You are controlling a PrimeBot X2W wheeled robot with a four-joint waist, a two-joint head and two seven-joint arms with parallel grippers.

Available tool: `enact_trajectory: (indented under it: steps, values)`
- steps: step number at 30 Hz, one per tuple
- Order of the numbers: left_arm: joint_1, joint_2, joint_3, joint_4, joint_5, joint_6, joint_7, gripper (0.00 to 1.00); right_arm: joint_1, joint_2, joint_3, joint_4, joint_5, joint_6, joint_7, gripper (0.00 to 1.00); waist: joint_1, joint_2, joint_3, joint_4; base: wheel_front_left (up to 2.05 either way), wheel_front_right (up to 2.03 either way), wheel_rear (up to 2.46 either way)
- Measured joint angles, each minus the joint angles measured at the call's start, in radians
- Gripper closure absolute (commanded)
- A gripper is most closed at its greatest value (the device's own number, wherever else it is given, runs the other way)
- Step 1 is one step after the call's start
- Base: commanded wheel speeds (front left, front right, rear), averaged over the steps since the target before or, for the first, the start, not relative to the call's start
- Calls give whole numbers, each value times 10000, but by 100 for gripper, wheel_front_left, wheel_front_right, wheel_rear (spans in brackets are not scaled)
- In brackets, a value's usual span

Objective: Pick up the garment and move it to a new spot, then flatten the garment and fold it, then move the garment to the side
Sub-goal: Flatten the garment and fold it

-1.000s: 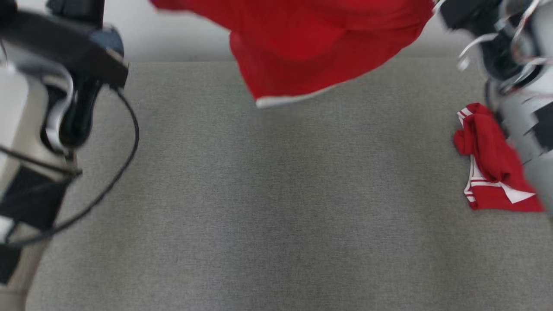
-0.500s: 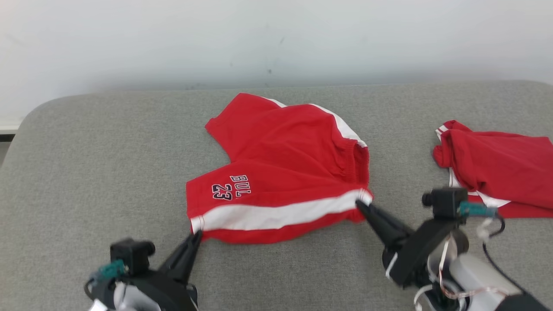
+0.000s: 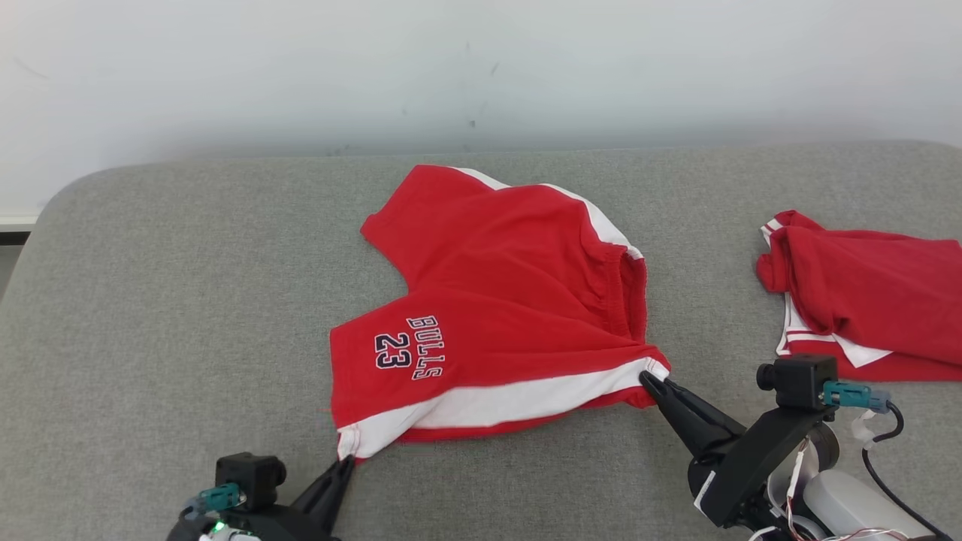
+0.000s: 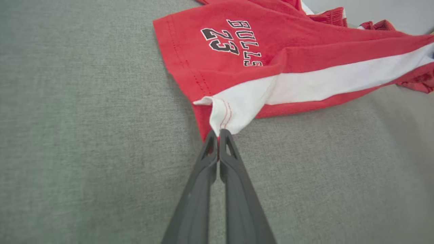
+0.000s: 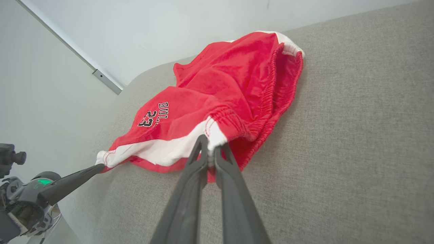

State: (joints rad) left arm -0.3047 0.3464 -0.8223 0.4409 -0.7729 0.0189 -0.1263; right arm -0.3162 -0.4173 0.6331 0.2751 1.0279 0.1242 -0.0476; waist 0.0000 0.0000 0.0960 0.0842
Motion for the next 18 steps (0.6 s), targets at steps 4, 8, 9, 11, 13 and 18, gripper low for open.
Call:
enact_trajectory:
  steps: [4,8,9,11,13,18]
  values:
    - [14,33,-12,128,109,132,102,0,8,-69,56,-92,-10,0,-100,100,1,0,1,63,0,0,0]
    - [13,21,-12,92,113,174,109,0,12,-113,94,-138,-10,0,-157,100,0,0,-39,146,0,0,0]
    - [10,25,-10,73,117,192,109,0,12,-113,105,-148,-10,0,-159,100,0,0,-47,157,0,0,0]
    - [-46,2,8,15,128,255,111,0,11,-115,121,-157,-10,0,-205,100,1,0,-64,175,0,0,0]
    - [-136,-19,21,-2,130,259,119,0,10,-123,144,-173,-8,0,-232,100,0,0,-80,189,0,0,0]
    - [-201,-40,38,-2,128,263,295,0,-7,-144,261,-211,-10,2,-234,100,0,0,-88,140,0,0,0]
